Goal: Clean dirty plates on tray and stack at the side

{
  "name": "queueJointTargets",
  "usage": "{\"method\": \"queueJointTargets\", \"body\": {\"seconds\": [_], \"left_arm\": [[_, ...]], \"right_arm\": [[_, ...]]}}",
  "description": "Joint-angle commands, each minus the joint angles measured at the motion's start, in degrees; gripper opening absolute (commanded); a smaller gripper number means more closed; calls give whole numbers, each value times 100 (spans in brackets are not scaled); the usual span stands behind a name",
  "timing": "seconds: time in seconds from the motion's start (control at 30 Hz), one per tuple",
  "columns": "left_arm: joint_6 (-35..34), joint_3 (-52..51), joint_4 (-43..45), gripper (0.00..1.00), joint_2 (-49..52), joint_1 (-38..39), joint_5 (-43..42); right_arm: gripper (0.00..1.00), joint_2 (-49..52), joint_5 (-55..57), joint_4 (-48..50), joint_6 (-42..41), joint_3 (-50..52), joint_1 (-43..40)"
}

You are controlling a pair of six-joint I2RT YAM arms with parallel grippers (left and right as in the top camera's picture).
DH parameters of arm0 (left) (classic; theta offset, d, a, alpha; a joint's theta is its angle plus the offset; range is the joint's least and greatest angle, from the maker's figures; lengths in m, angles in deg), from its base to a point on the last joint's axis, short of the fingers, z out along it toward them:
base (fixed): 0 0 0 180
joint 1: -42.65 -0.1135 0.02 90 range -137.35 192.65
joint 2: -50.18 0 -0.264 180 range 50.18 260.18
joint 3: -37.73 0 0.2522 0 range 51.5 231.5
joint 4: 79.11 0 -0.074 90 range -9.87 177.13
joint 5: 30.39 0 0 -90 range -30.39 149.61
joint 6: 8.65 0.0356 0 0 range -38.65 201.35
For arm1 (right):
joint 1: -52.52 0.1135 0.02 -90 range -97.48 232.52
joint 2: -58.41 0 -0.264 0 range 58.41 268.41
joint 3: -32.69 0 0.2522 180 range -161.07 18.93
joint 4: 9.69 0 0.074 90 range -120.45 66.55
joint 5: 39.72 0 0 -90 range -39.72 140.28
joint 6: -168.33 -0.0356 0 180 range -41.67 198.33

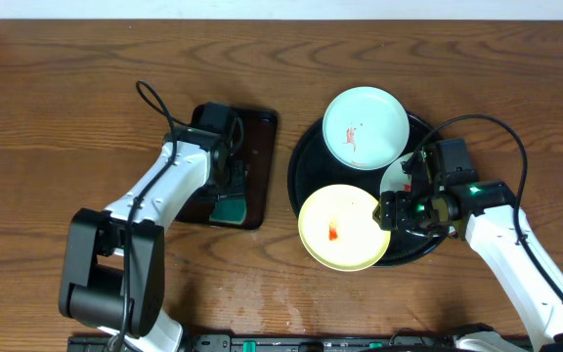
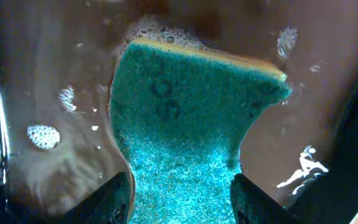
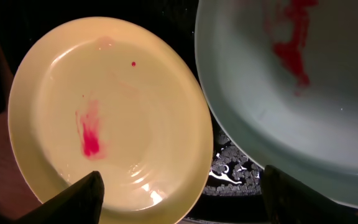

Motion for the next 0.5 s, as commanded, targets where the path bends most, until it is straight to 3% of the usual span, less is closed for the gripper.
{"method": "queueJointTargets", "body": {"seconds": [0.0,0.07,0.23,0.37,0.47], "left_arm": [[48,-157,101,54,-50,17,-11],[-81,-343,356,53,-15,20,-15],[-295,-730,787,41,140,24,-229],[-289,-824,796,8,192,22,-269],[-269,-695,710,8,138,0,-269]], "right_arm": [[80,-7,-81,17,155,9,50],[80,-7,-83,20,153,15,50],[82,-7,-81,15,153,28,50],[83,-4,-61,98,153,160,50],[82,-2,-63,356,144,380,50]]}}
